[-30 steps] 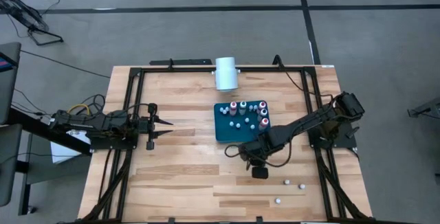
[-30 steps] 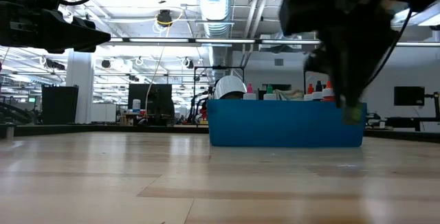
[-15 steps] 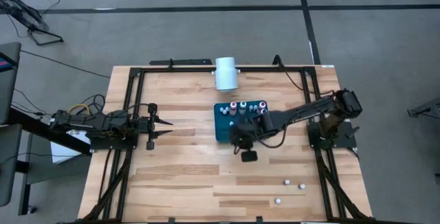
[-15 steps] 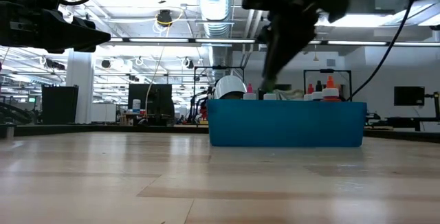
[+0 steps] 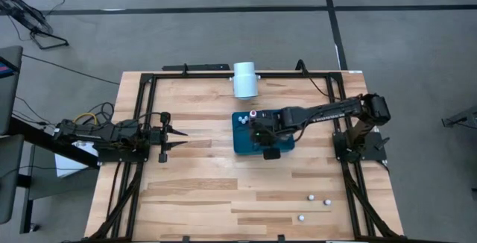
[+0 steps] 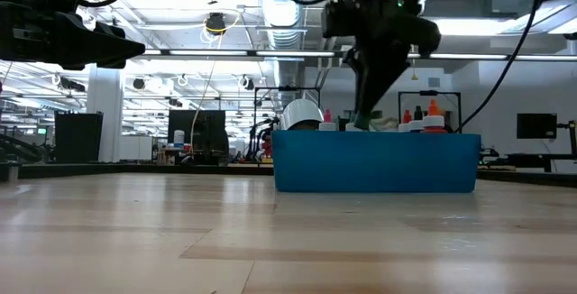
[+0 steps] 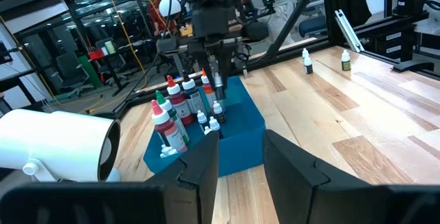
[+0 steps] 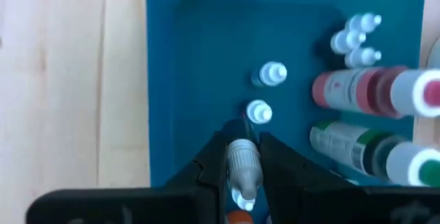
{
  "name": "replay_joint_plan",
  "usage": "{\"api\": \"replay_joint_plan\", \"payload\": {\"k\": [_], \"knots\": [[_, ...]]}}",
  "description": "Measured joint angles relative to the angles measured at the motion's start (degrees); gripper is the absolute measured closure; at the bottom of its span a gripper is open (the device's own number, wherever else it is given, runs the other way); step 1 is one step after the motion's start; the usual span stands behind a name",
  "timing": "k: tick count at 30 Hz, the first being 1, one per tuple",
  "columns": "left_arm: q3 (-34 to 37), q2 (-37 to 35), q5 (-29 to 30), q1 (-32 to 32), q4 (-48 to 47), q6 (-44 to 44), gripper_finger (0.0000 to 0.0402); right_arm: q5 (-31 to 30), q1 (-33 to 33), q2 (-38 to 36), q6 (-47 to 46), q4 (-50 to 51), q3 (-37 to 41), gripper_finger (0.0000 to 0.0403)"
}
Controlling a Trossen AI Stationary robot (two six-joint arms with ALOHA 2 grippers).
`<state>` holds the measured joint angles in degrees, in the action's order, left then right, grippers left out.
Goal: Pick & Place food coloring
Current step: Put the top small black food coloring bottle into the blue bin
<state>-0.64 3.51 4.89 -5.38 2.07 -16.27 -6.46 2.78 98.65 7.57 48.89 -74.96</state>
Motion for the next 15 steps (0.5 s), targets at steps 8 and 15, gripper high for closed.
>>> {"api": "replay_joint_plan", "payload": {"k": [8, 15], "knots": [[-0.02, -0.01, 0.0, -0.01, -0.02, 0.0, 0.0297, 0.28, -1.45, 4.7, 1.08, 2.95, 0.08, 0.0346], [-0.02, 0.0, -0.01, 0.01, -0.02, 0.0, 0.0297, 0.5, -2.22, 7.68, 3.26, 1.74, 0.31, 0.0346]]}}
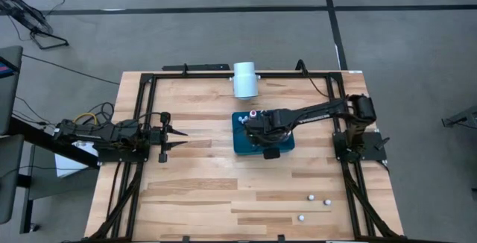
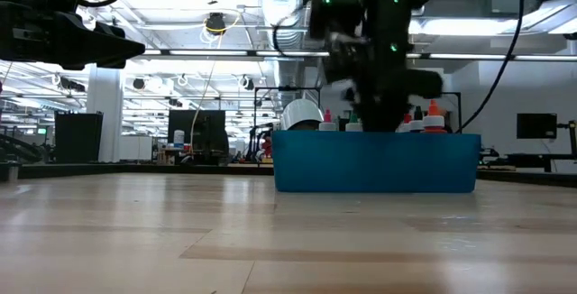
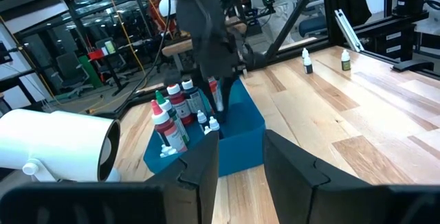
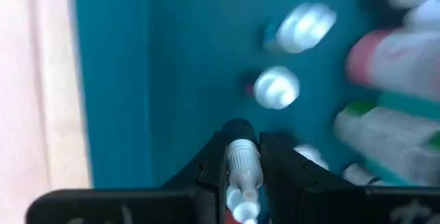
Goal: Pick & Place food coloring
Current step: Put the top small black food coloring bottle into the blue bin
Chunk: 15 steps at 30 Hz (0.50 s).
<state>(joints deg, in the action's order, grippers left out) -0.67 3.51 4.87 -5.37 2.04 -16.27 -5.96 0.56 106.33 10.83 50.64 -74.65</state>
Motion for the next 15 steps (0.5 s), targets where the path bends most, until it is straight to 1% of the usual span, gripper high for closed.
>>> {"api": "replay_joint_plan", "payload": {"k": [2, 4, 6, 9, 15], "knots": [[0.0, -0.02, 0.03, -0.02, 0.02, 0.0, 0.0297, 0.17, -0.34, 0.51, 0.19, 1.81, 0.39, 0.0346], [0.0, -0.02, -0.01, -0.01, 0.0, 0.0, 0.0297, 0.38, -0.34, 1.35, 0.62, -1.05, -0.11, 0.0346], [0.02, -0.01, 0.04, -0.02, 0.02, 0.0, 0.0297, 1.22, -0.35, 1.65, 0.79, 0.66, 0.27, 0.0346], [0.0, 0.15, -0.01, -0.02, 0.0, 0.0, 0.0297, 1.53, -0.35, 2.31, 1.12, -1.44, 0.05, 0.0342], [0.0, 0.55, 0.01, 0.0, 0.0, 0.0, 0.0297, 1.53, -0.35, 2.28, 0.49, -1.18, 0.15, 0.0303]]}}
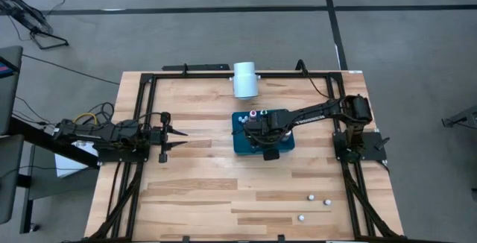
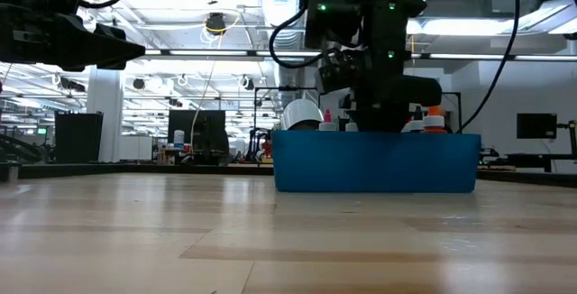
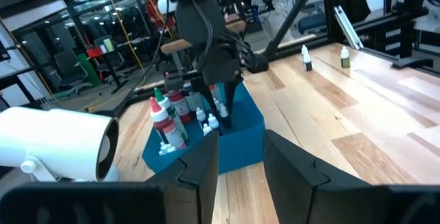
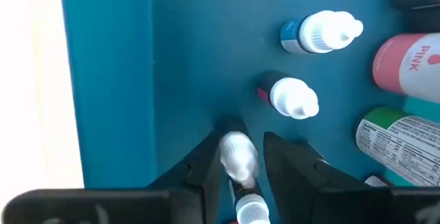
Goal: Pick & Place food coloring
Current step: Put the top small black food coloring bottle into the blue bin
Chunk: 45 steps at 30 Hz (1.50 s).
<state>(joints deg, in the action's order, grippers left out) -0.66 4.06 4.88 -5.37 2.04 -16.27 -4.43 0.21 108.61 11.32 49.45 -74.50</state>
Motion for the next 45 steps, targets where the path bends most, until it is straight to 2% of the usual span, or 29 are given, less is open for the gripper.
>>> {"api": "replay_joint_plan", "payload": {"k": [10, 20, 29, 38, 45], "knots": [[0.02, 0.08, -0.02, -0.02, 0.0, 0.0, 0.0297, -0.03, 0.11, -0.91, -0.36, 0.43, 0.02, 0.0253], [0.01, 0.08, -0.02, 0.0, 0.0, 0.0, 0.0297, -0.05, 2.13, -9.4, -6.52, 6.06, 0.0, 0.0249], [0.01, 0.08, 0.0, 0.0, 0.0, 0.0, 0.0297, -0.02, 5.14, -15.05, -21.76, 14.97, 0.0, 0.025], [0.01, 0.08, -0.01, 0.0, 0.0, 0.0, 0.0297, -0.06, 14.62, -15.81, -36.35, 17.83, 0.0, 0.0251], [0.02, 0.08, -0.02, 0.0, 0.0, 0.0, 0.0297, -0.19, 22.62, -15.79, -58.72, 23.49, 0.0, 0.025]]}}
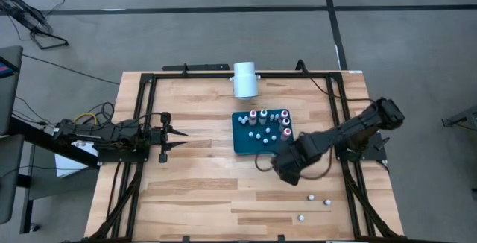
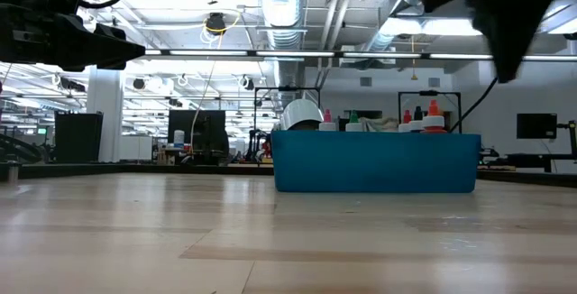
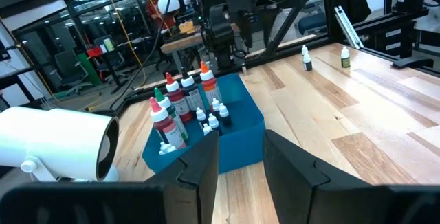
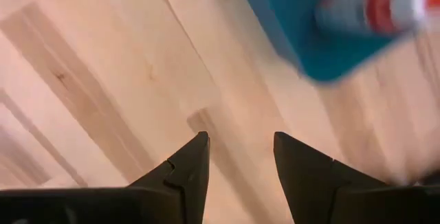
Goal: Pick & Place food coloring
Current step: Put the top small black food coloring bottle into the blue bin
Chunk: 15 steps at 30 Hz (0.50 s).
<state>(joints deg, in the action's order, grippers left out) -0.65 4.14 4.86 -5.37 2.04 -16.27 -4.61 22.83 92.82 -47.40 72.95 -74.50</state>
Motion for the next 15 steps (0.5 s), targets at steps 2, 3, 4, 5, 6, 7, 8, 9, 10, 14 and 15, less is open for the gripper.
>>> {"api": "replay_joint_plan", "payload": {"k": [2, 3, 4, 5, 6, 7, 8, 9, 10, 14, 15], "knots": [[-0.02, 0.0, 0.02, -0.02, 0.0, 0.0, 0.0297, -0.27, 2.7, 0.02, -7.1, 2.12, 0.0, 0.0248], [0.0, 0.0, 0.01, 0.0, 0.0, 0.0, 0.0297, -0.29, 4.11, 0.02, -10.39, 2.9, 0.0, 0.0247], [0.0, 0.0, 0.02, 0.0, 0.0, 0.0, 0.0297, -0.27, 5.55, 0.03, -13.56, 3.43, 0.0, 0.0246], [0.0, 0.0, 0.0, -0.01, 0.0, 0.0, 0.0297, -0.24, 6.95, 0.16, -16.47, 3.6, 0.0, 0.0246], [-0.01, 0.0, 0.02, -0.01, 0.0, 0.0, 0.0297, -0.22, 8.28, 0.23, -19.17, 3.45, 0.0, 0.0245], [0.0, 0.0, 0.02, -0.01, 0.0, 0.0, 0.0297, -0.21, 9.62, 0.26, -21.76, 3.26, 0.0, 0.0244], [-0.01, 0.0, 0.01, -0.01, 0.0, 0.0, 0.0297, -0.2, 10.85, 0.26, -24.42, 3.07, 0.0, 0.0244], [0.0, 0.0, 0.01, 0.0, 0.0, 0.0, 0.0297, -0.19, 11.99, 0.26, -27.06, 2.83, 0.0, 0.0244], [-0.01, 0.0, 0.01, 0.0, 0.0, 0.0, 0.0297, -0.19, 13.06, 0.26, -29.76, 2.55, 0.0, 0.0243], [0.0, 0.0, 0.02, 0.0, 0.0, 0.0, 0.0297, -0.01, 16.87, 0.26, -38.76, 2.62, 0.0, 0.0243], [0.0, 0.0, 0.01, 0.0, 0.0, 0.0, 0.0297, 0.1, 17.76, 0.26, -40.26, 2.56, 0.0, 0.0244]]}}
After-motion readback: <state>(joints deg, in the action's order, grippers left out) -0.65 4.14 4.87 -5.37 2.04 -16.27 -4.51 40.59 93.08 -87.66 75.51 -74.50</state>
